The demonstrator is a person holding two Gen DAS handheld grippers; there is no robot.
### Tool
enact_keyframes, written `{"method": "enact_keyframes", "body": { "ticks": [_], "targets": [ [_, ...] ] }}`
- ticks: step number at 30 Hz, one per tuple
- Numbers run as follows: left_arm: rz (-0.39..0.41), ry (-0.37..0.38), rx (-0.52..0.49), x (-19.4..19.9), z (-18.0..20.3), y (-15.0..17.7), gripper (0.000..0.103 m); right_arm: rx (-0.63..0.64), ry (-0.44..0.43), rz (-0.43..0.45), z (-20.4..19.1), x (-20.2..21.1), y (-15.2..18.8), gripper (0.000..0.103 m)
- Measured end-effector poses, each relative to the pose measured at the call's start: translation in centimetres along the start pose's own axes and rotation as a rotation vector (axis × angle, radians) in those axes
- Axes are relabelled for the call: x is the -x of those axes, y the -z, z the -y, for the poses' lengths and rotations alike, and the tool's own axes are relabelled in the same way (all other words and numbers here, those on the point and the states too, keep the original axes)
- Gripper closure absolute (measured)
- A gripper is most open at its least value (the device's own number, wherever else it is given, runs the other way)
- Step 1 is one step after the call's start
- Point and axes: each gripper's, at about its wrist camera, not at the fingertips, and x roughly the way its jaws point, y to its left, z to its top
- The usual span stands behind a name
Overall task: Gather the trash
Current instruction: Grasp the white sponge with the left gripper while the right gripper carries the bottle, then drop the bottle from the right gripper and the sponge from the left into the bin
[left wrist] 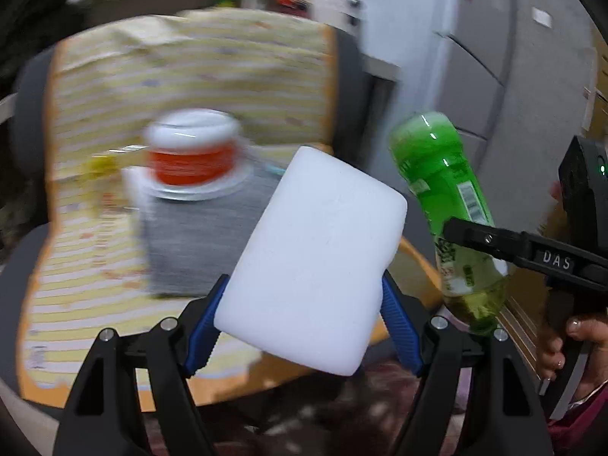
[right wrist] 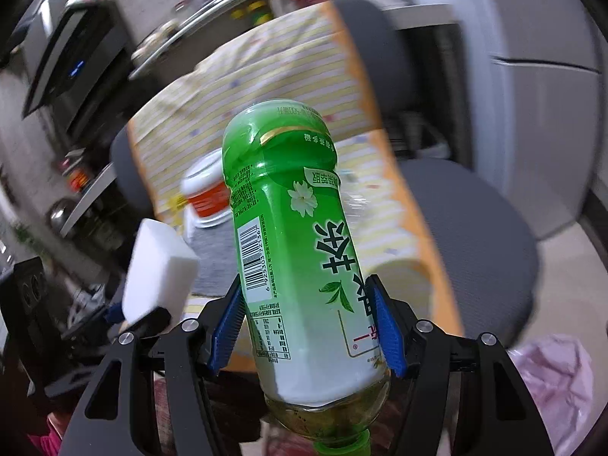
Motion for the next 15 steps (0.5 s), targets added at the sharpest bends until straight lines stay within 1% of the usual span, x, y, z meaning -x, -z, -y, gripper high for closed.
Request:
{"method": "enact_keyframes", "body": {
  "ticks": [2, 3, 4, 6, 7, 9, 12, 15],
  "targets": [
    [-0.032, 0.074, -0.046, -1.6, 3.1, 0.1, 0.029, -0.040, 0.055, 0.026, 2.4, 2.2, 0.7, 0.040],
    [-0.055, 0.116, -0.077, -2.7, 5.0, 0.3, 0.029, -0.064, 0.099, 0.048, 4.1, 4.0, 1.1, 0.040],
    [-0.072, 0.145, -0.097, -3.4, 6.3, 0.4, 0.029, -0.078, 0.125, 0.061, 5.1, 5.0, 1.4, 0.040],
    [-0.130, 0.229, -0.157, -5.6, 10.1, 0.8, 0.029, -0.114, 0.194, 0.092, 7.5, 7.5, 2.1, 0.040],
    [-0.154, 0.256, -0.184, -6.5, 11.7, 1.1, 0.029, -0.139, 0.237, 0.108, 9.0, 9.1, 2.6, 0.040],
    [-0.210, 0.315, -0.251, -8.6, 15.3, 1.7, 0.028, -0.181, 0.290, 0.129, 11.3, 11.1, 3.4, 0.040],
    [-0.291, 0.352, -0.333, -11.6, 19.9, 3.2, 0.028, -0.262, 0.367, 0.147, 15.1, 13.7, 5.1, 0.040],
    [-0.354, 0.385, -0.387, -13.9, 23.4, 4.5, 0.026, -0.327, 0.399, 0.143, 17.5, 14.4, 6.3, 0.040]
  ]
}}
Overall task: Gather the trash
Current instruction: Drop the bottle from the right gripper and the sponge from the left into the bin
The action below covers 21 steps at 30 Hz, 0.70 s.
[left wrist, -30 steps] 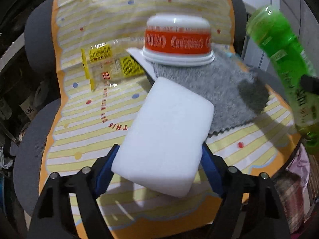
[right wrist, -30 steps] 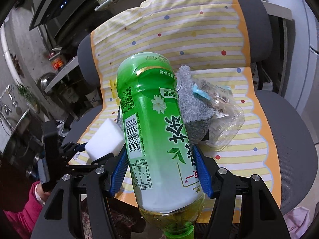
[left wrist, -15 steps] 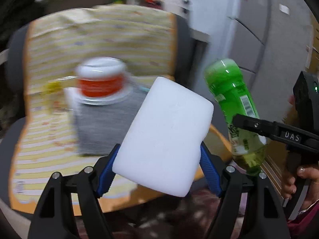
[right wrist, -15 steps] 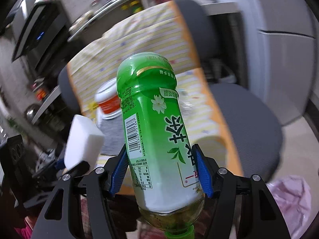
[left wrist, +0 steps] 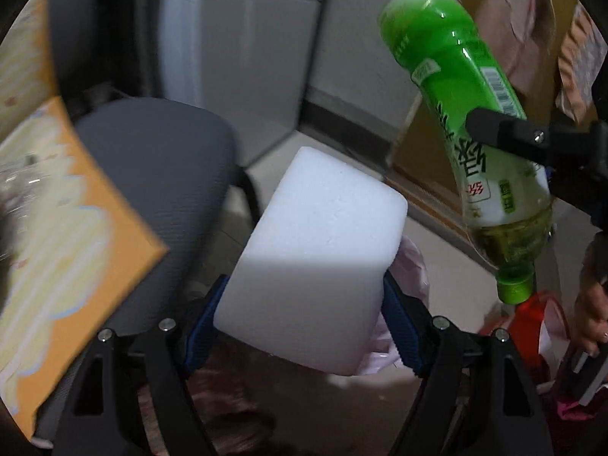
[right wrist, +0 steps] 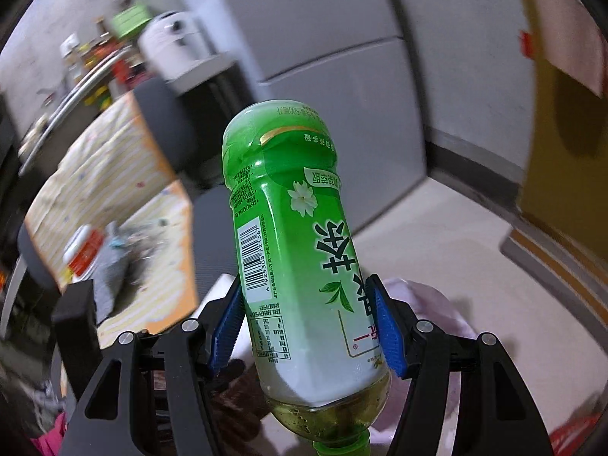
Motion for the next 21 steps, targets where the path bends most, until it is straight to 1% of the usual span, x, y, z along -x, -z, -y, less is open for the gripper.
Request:
{"method": "enact_keyframes", "body": {
  "ticks": [2, 5, 6, 8, 12, 14, 17, 21],
  "targets": [
    [-0.026, 0.007, -0.025, -1.7, 0.9, -0.5, 0.024, -0.036, 0.014, -0.007, 1.5, -0.3, 0.4, 0.040],
    [-0.035, 0.004, -0.038, -3.0, 1.6, -1.4, 0.020, -0.048, 0.042, -0.008, 2.5, -1.0, 0.6, 0.040],
    [-0.034, 0.006, -0.037, -3.2, 1.6, -1.6, 0.017, -0.052, 0.047, -0.011, 3.0, -1.1, 0.8, 0.040],
    [-0.033, 0.006, -0.036, -3.3, 1.5, -1.9, 0.014, -0.065, 0.056, -0.023, 3.8, -1.8, 1.3, 0.040],
    [-0.021, 0.007, -0.031, -2.6, 1.6, -1.6, 0.012, -0.090, 0.064, -0.044, 4.9, -3.0, 2.1, 0.040],
    [-0.014, -0.016, -0.018, -2.4, 1.2, -1.5, 0.012, -0.097, 0.072, -0.052, 5.1, -3.8, 2.4, 0.040],
    [0.032, -0.059, 0.017, -1.1, 0.2, -1.5, 0.012, -0.097, 0.080, -0.053, 5.3, -4.6, 2.9, 0.040],
    [0.091, -0.137, 0.055, 0.7, -1.7, -1.5, 0.012, -0.095, 0.090, -0.086, 5.7, -6.4, 3.9, 0.039]
  ]
}}
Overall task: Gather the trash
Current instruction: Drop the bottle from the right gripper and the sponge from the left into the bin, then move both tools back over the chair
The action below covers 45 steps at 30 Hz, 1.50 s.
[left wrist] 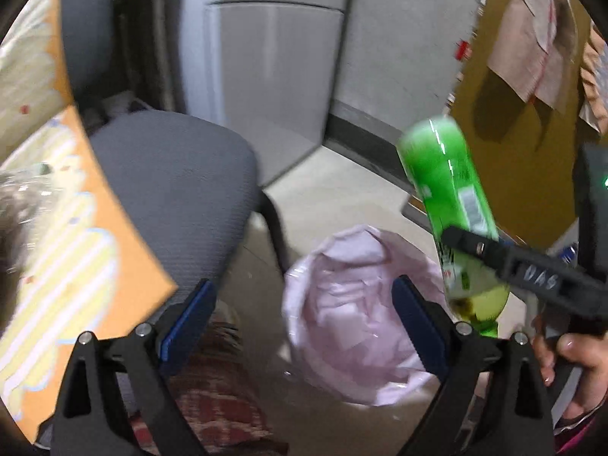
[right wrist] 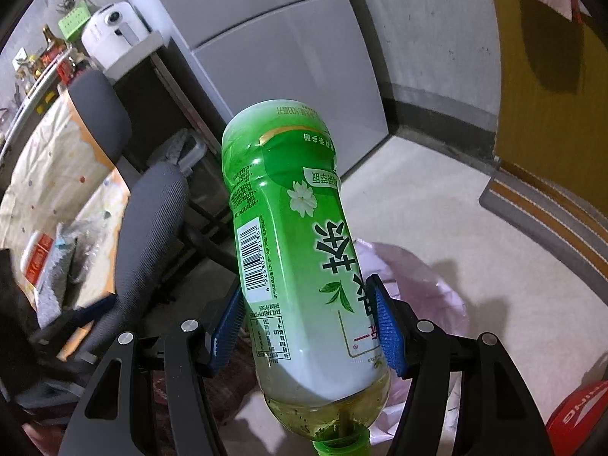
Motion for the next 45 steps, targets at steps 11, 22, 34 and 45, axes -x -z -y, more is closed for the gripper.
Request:
{"method": "enact_keyframes", "body": {
  "ticks": [11, 22, 34, 45],
  "targets": [
    [0.062, -0.086, 0.085, 4.1, -4.7, 1.5, 0.012, 0.048, 0.033, -0.014, -2.0, -0.6, -0.1, 0.028],
    [0.109, -0.224, 0.174, 9.3, -9.7, 3.7, 0.012, 0.215, -0.102, 0.027, -10.5, 2.8, -1.0, 0.028],
    [0.131, -0.448, 0.336, 15.7, -18.3, 7.9, 0.012, 0.475, -0.344, -0.005, -24.1, 2.2, 0.3, 0.037],
    [0.133, -0.672, 0.531, 21.2, -27.1, 11.5, 0.012, 0.712, -0.470, 0.014, -39.2, 0.0, 1.2, 0.037]
  ]
}}
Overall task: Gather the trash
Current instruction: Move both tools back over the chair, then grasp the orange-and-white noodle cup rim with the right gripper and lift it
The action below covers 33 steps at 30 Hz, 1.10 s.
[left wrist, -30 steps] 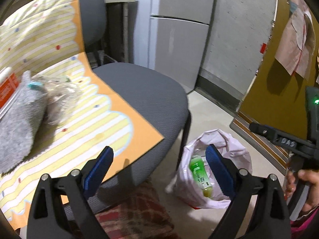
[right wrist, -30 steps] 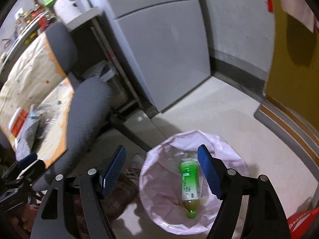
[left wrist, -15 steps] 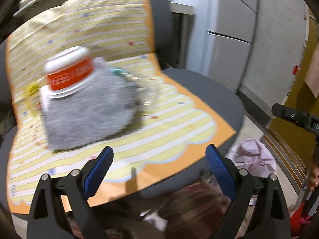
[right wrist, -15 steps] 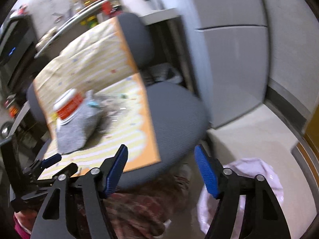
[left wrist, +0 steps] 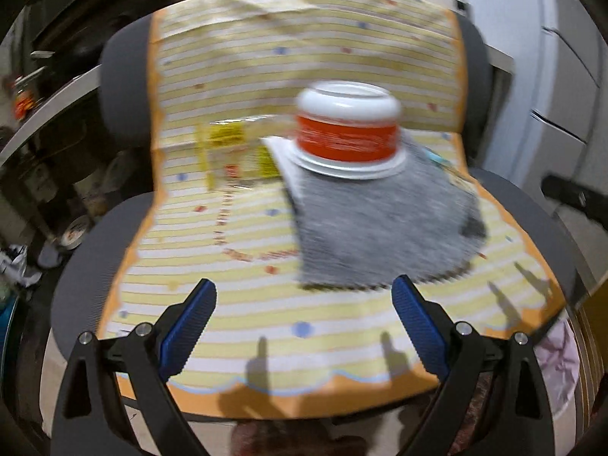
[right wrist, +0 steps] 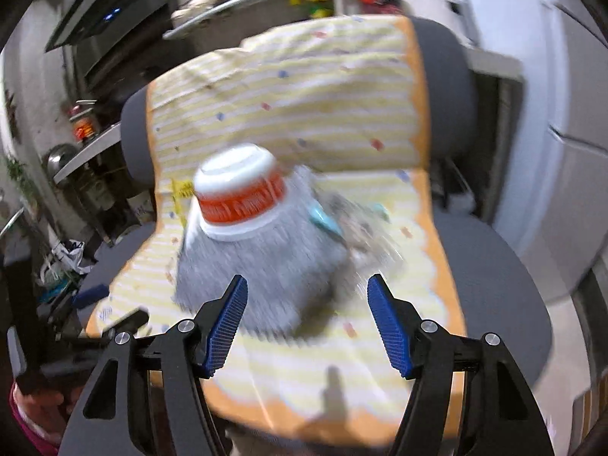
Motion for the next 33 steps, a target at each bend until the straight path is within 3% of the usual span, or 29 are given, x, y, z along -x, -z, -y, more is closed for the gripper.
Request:
{"method": "enact_keyframes", "body": {
  "ticks": [7, 18, 24, 33],
  "targets": [
    [-0.006, -0.068, 0.046, -1.7, -3.6, -1.1, 0.012, 0.056, -0.013, 0.041, -4.5, -7.3, -6.2, 0.037],
    [-0.012, -0.075, 0.083, -3.8, -4.9, -2.5, 0.012, 0.006, 0.024, 0.025, -4.7, -13.2, -9.6, 0.037],
    [-0.035, -0.070, 0.092, -3.4, -4.8, -1.3, 0.012, 0.018, 0.010, -0.001, -4.7, -11.4, -7.5, 0.037],
    [-0.039, -0.040, 0.076, -1.4, -3.0, -0.2, 0.012, 0.077, 0.037, -0.084, -3.9, -4.7, 0.5, 0.036]
  ]
}}
